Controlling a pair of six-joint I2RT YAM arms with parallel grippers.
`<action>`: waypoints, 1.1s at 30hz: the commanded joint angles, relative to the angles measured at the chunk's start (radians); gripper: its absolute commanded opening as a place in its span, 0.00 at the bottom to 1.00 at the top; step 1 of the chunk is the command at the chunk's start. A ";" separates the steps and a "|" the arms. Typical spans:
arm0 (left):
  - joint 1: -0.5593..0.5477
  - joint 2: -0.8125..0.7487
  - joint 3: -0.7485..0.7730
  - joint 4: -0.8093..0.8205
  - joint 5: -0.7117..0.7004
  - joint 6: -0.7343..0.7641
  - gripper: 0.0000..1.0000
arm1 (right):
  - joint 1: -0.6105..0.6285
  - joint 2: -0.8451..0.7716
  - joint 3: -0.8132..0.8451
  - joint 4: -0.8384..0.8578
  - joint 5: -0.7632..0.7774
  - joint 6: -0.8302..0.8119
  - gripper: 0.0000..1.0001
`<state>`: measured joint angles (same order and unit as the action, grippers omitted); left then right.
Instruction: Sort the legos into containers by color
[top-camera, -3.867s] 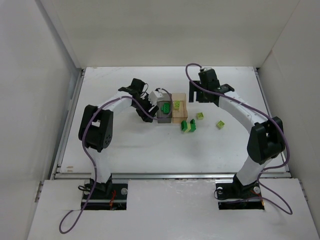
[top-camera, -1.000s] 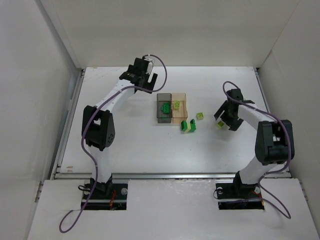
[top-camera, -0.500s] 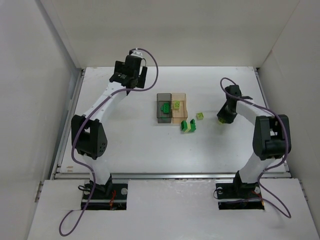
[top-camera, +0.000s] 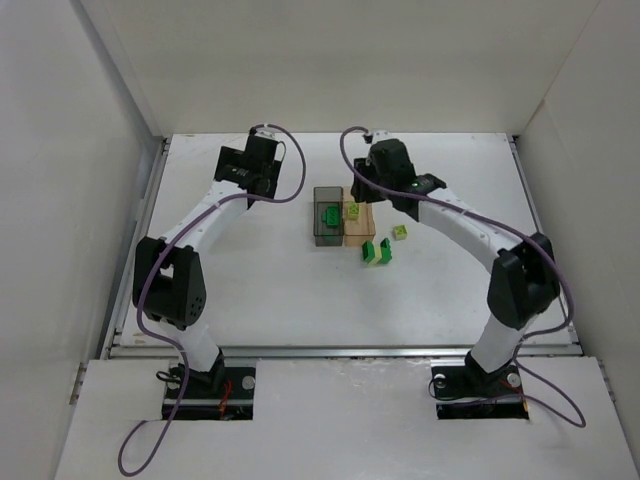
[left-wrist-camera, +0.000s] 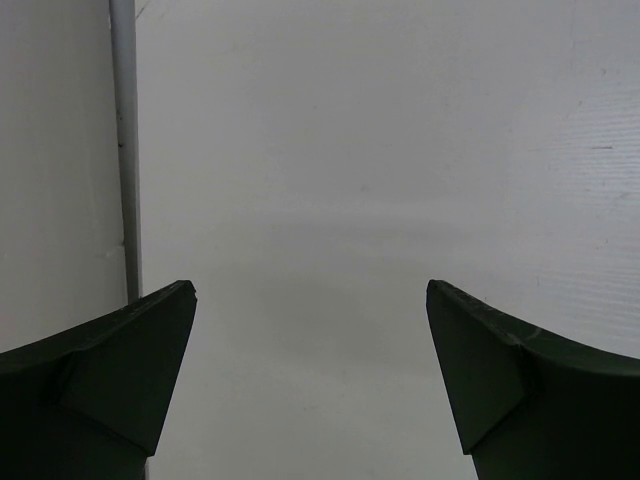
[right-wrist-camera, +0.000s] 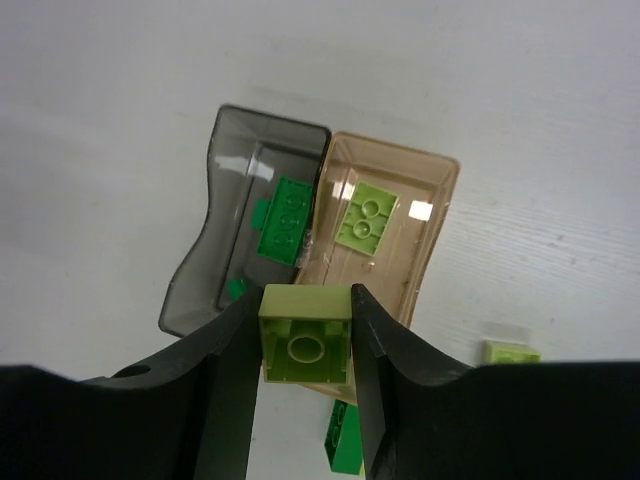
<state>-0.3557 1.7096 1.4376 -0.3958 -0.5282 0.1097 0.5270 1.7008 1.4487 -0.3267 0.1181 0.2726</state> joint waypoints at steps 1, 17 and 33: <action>0.000 -0.027 -0.016 0.032 -0.009 -0.047 0.99 | -0.013 0.092 0.032 -0.006 -0.047 -0.052 0.02; 0.020 -0.013 -0.065 0.037 0.042 -0.194 1.00 | -0.045 0.030 0.125 -0.163 -0.126 0.032 0.97; 0.020 -0.002 -0.066 0.058 -0.001 -0.176 1.00 | -0.229 0.181 0.018 -0.272 -0.038 -0.041 0.79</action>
<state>-0.3389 1.7153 1.3746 -0.3614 -0.5251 -0.0536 0.2832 1.9163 1.4662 -0.6010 0.0605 0.2676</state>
